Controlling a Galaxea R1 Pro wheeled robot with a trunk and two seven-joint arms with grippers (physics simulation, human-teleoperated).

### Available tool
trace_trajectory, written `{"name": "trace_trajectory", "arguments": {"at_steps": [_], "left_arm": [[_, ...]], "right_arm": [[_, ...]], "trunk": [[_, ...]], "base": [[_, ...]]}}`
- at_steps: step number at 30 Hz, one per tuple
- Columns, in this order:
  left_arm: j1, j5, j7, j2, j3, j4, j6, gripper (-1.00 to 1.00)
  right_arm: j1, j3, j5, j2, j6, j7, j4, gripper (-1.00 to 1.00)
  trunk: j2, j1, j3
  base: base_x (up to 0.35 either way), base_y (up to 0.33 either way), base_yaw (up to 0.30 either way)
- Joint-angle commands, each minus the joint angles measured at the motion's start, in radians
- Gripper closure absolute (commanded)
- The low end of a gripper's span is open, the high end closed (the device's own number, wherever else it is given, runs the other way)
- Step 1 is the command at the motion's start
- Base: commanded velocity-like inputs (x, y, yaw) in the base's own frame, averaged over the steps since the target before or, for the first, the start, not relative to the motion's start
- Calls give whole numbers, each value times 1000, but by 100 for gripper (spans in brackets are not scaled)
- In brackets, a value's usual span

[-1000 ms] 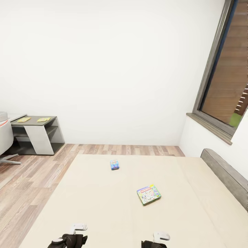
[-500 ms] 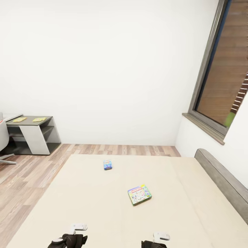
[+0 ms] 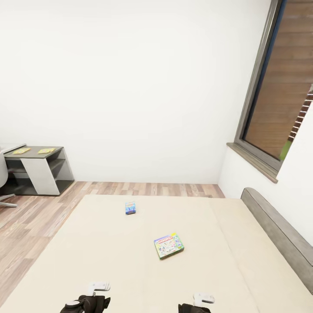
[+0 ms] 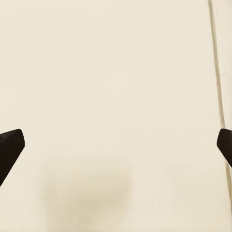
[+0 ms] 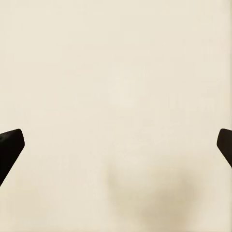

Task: Put all the toys in the child's room - the three board games (two on the bed and one on the table), the two jigsaw puzzles on the table, and the tennis ball on the table - inside the toy box on the table in the child's room.

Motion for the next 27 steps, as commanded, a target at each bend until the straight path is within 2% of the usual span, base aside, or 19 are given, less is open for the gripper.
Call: {"name": "trace_trajectory", "arguments": {"at_steps": [1, 27], "left_arm": [[0, -1, -3, 0, 0, -2, 6, -100], [0, -1, -3, 0, 0, -2, 6, -100]], "right_arm": [[0, -2, -9, 0, 4, -2, -2, -100], [0, -2, -9, 0, 4, -2, -2, -100]], "trunk": [[-2, 1, -2], [-2, 1, -2]], "base": [[0, -19, 0], [0, -2, -4]]}}
